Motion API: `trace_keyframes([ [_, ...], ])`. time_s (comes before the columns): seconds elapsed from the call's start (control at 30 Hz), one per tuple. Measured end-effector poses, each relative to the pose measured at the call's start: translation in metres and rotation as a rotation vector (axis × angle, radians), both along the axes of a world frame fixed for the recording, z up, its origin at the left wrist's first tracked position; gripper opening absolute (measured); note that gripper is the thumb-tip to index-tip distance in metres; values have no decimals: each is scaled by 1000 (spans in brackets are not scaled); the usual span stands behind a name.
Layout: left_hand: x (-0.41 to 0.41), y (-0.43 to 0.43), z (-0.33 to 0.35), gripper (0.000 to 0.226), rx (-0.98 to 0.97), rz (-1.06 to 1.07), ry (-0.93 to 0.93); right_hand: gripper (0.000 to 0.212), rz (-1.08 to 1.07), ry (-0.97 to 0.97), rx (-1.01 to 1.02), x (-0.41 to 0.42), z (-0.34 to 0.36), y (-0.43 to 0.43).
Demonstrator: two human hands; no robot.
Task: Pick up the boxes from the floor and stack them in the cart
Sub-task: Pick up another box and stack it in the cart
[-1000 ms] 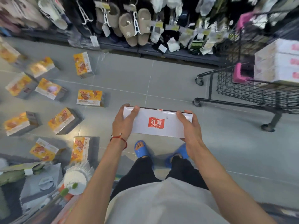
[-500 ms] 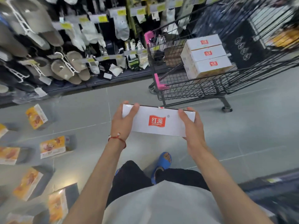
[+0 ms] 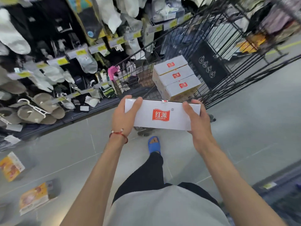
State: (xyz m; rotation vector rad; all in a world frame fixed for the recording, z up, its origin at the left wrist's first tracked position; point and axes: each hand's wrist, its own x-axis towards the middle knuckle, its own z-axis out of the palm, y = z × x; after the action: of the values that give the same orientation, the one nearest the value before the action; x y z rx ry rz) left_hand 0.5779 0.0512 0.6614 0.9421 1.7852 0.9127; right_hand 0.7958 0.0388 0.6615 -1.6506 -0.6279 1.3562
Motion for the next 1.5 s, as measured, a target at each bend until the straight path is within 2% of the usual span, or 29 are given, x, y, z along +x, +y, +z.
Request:
trace_keyframes([
  [0.17,15,82,-5,40,-4,-49,28,21,-5,-20,4,16,3,78],
  [0.3,26,139,-17,49,-48,-81,48,15,-22,-36,-13,29,-2,134],
  [0.47,43,188,-25,56,-99,-71,60,29,20,-74,-42,47,-5,190],
  [0.6,62,213,-30,59,-172,-38,89,23,58,-62,-101,69,-13,225],
  [0.7,85,224,-39,45,-230,25,81,19,127,-50,-149,88,-23,248],
  [0.9,142,222,-59,44,-330,207,72,27,328,-50,-247,142,-46,289],
  [1.03,183,214,-62,27,-389,345,15,31,460,-19,-303,171,-59,307],
  [1.17,210,205,-73,39,-432,420,-7,50,542,-47,-370,189,-80,315],
  [1.33,225,204,-95,56,-532,467,-84,52,562,-108,-447,200,-103,319],
  [1.4,226,206,-106,55,-571,479,-103,54,579,-136,-487,202,-117,322],
  [1.5,227,214,-124,61,-632,498,-138,45,583,-166,-530,203,-137,327],
])
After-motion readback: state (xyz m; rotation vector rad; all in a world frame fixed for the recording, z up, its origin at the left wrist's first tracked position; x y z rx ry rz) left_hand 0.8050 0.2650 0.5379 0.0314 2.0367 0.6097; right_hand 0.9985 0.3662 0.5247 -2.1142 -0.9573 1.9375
